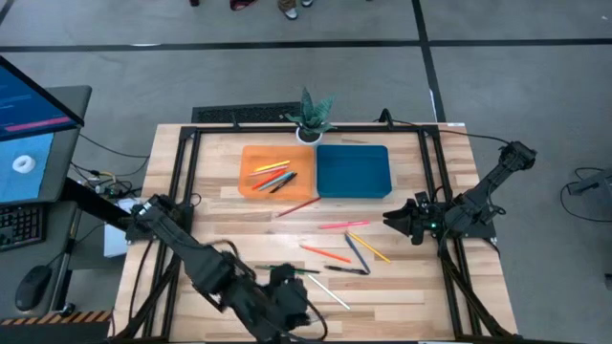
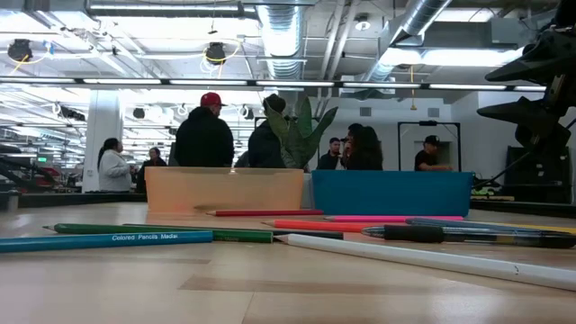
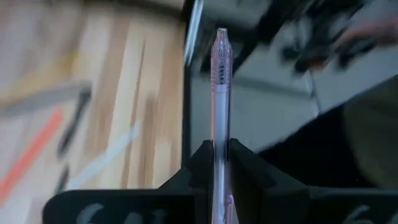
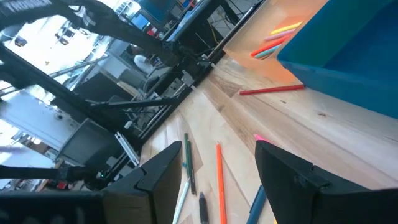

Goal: Sort pens & pencils
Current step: Put the purple pen into the orange bin

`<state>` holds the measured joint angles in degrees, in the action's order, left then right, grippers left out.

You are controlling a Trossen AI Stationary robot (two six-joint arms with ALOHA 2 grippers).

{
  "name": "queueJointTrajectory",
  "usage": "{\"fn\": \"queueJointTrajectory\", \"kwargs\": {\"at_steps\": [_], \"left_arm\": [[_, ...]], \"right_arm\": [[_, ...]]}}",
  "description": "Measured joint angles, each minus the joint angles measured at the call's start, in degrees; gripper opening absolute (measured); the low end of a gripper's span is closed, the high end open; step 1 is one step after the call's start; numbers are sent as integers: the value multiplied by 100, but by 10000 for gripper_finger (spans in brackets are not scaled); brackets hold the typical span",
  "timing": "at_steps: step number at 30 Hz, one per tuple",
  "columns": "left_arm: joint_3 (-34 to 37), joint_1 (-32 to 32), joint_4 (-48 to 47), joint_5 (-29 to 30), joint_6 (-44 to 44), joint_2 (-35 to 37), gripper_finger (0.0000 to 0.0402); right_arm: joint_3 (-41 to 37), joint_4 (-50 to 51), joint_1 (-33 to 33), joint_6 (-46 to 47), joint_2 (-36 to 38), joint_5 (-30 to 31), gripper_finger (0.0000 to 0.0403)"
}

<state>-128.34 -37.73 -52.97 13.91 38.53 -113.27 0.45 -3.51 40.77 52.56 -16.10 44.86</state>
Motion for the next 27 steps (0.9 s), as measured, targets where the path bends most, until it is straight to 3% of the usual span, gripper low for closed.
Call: {"fn": "queueJointTrajectory", "kwargs": {"at_steps": [3,6,13,18,27], "left_arm": [[-685,8,140,227,-659,30,22],[-359,18,1049,233,-1169,480,22],[-354,35,2305,217,-2193,997,23],[-350,6,3040,-287,-2717,1178,23],[-349,10,3256,-559,-3015,1207,23]], "right_arm": [[0,0,0,-46,-2,8,225],[0,0,-4,-52,-4,14,225],[0,1,-2,-57,-4,15,225],[0,0,-2,-56,-4,15,225],[0,0,-2,-66,-4,15,225]]}}
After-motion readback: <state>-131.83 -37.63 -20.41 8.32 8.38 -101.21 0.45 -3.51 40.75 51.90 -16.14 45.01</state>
